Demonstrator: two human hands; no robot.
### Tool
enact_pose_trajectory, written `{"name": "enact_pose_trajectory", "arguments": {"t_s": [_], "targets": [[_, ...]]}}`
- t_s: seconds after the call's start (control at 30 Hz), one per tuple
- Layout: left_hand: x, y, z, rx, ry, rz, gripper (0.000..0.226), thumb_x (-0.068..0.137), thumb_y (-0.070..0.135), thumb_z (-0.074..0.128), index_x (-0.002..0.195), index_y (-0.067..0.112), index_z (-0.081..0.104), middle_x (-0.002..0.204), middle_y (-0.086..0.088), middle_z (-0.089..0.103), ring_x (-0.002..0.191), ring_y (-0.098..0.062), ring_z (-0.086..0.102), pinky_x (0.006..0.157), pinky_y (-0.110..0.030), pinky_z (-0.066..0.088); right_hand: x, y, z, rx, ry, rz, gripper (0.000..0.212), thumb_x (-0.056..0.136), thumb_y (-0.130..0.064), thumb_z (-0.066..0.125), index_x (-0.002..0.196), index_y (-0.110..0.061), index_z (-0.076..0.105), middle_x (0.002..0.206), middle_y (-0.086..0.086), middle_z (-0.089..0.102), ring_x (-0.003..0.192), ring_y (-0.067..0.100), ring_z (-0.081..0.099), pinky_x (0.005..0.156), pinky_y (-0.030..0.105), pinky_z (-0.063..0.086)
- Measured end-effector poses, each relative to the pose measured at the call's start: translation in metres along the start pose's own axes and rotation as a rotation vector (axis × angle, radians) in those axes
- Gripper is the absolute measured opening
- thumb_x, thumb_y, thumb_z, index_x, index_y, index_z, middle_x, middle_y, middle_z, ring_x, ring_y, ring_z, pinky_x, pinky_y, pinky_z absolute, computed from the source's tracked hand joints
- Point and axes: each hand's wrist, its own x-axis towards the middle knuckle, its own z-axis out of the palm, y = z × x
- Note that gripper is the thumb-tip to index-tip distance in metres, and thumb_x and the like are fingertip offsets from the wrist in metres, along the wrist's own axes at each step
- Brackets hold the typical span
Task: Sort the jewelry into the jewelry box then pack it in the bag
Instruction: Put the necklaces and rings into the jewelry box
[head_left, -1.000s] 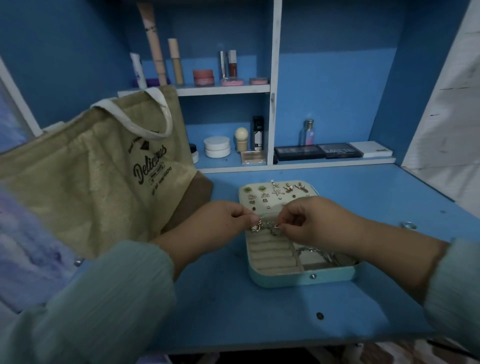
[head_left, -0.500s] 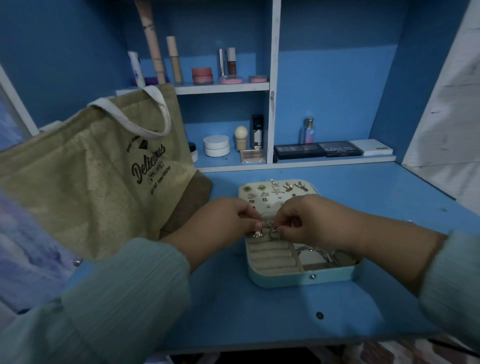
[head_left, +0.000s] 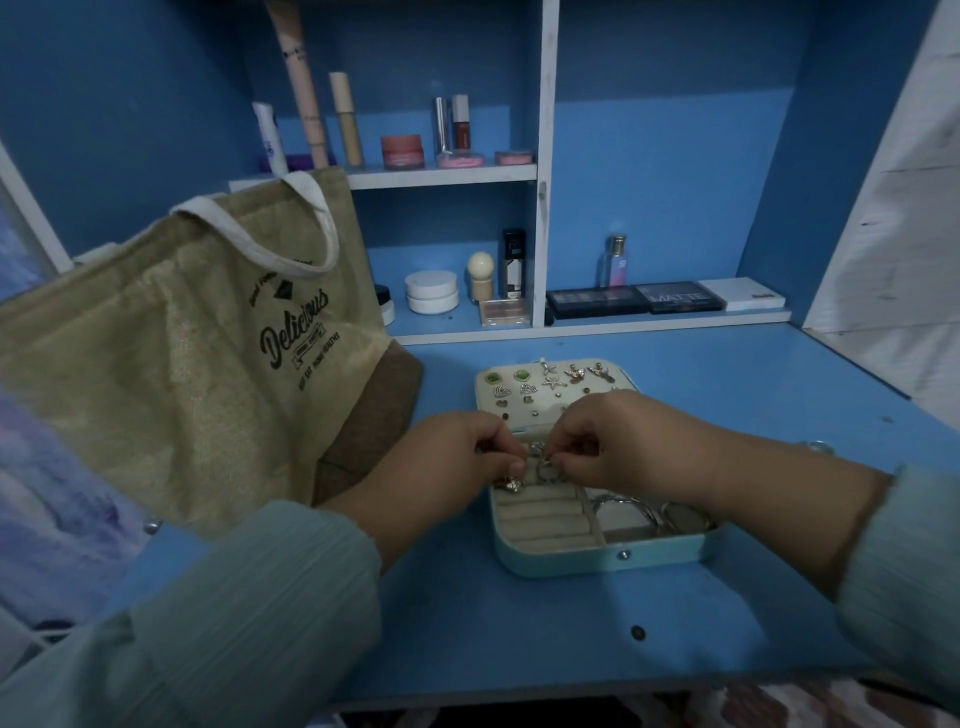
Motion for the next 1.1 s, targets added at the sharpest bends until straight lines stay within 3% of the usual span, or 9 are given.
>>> {"name": "enact_pose_trajectory", "arguments": {"t_s": [0.07,0.13,0.3,0.4,0.53,0.63,0.7,0.83,1.1], "targets": [[-0.002,-0.002,0.0,0.007,0.011,0.021,0.002,0.081,0.016,0.07,0.081,0.019,0.069,0.066,0.018,0.052,0.053,0.019,0.046,0.052,-0.003,0.034,0.0,0.0,0.001,0.007,0.009,0.001,0.014,0.087,-0.022,0.06,0.095,-0.019,0.071,0.087,-0.007,0.065,0.067,0.001,0.051,0.063,0.01,0.04],[-0.002,-0.003,-0.004,0.017,0.011,0.039,0.008,0.079,0.019,0.072,0.087,0.018,0.073,0.067,0.02,0.051,0.055,0.022,0.046,0.056,-0.001,0.034,-0.001,0.0,0.001,0.012,0.014,0.006,0.014,0.087,-0.023,0.061,0.094,-0.02,0.072,0.089,-0.006,0.066,0.067,0.0,0.05,0.063,0.01,0.04],[-0.001,0.001,-0.013,0.225,-0.09,0.113,0.025,0.075,0.029,0.075,0.099,0.023,0.073,0.073,0.023,0.049,0.064,0.009,0.045,0.06,-0.001,0.031,-0.002,-0.002,-0.001,0.005,0.015,0.017,0.013,0.086,-0.024,0.062,0.094,-0.021,0.072,0.09,-0.008,0.067,0.069,-0.001,0.052,0.066,0.013,0.044],[0.0,0.001,-0.013,0.291,-0.077,0.147,0.026,0.076,0.032,0.073,0.101,0.023,0.072,0.079,0.018,0.05,0.067,0.002,0.043,0.061,-0.002,0.03,-0.003,-0.004,-0.002,0.001,0.025,0.029,0.012,0.086,-0.023,0.062,0.091,-0.019,0.072,0.088,-0.006,0.068,0.072,0.003,0.054,0.071,0.02,0.048],[0.001,-0.003,-0.01,0.295,-0.058,0.182,0.024,0.077,0.029,0.073,0.099,0.019,0.073,0.085,0.012,0.057,0.08,0.0,0.047,0.066,-0.001,0.031,-0.001,-0.006,-0.003,-0.013,0.006,0.038,0.009,0.085,-0.021,0.063,0.086,-0.018,0.072,0.081,-0.007,0.065,0.069,0.003,0.053,0.067,0.018,0.046],[0.001,-0.005,-0.01,0.261,-0.042,0.219,0.02,0.074,0.024,0.077,0.091,0.014,0.076,0.092,0.002,0.067,0.09,-0.01,0.059,0.085,-0.018,0.043,0.002,-0.008,-0.003,-0.033,-0.02,0.037,0.008,0.084,-0.022,0.064,0.082,-0.018,0.071,0.075,-0.01,0.06,0.063,0.0,0.05,0.06,0.013,0.041],[0.001,-0.004,-0.01,0.28,-0.043,0.232,0.02,0.073,0.024,0.077,0.09,0.013,0.076,0.096,-0.002,0.067,0.094,-0.012,0.059,0.091,-0.024,0.042,0.003,-0.009,-0.003,-0.062,-0.046,0.038,0.01,0.085,-0.022,0.063,0.084,-0.016,0.071,0.079,-0.007,0.062,0.066,0.002,0.051,0.063,0.015,0.042],[0.002,-0.003,-0.011,0.302,-0.071,0.227,0.021,0.076,0.024,0.074,0.094,0.013,0.075,0.099,-0.003,0.065,0.096,-0.013,0.058,0.089,-0.023,0.041,0.004,-0.013,-0.002,-0.128,-0.095,0.037,0.015,0.085,-0.023,0.061,0.089,-0.013,0.072,0.092,0.002,0.067,0.084,0.014,0.06,0.073,0.025,0.048],[0.003,-0.01,-0.009,0.292,-0.081,0.228,0.02,0.078,0.026,0.072,0.094,0.014,0.074,0.088,0.009,0.057,0.087,-0.002,0.05,0.071,-0.009,0.033,0.001,-0.013,0.0,-0.134,-0.08,-0.006,0.013,0.084,-0.017,0.06,0.088,-0.011,0.071,0.088,-0.001,0.065,0.078,0.011,0.058,0.071,0.023,0.048]]}}
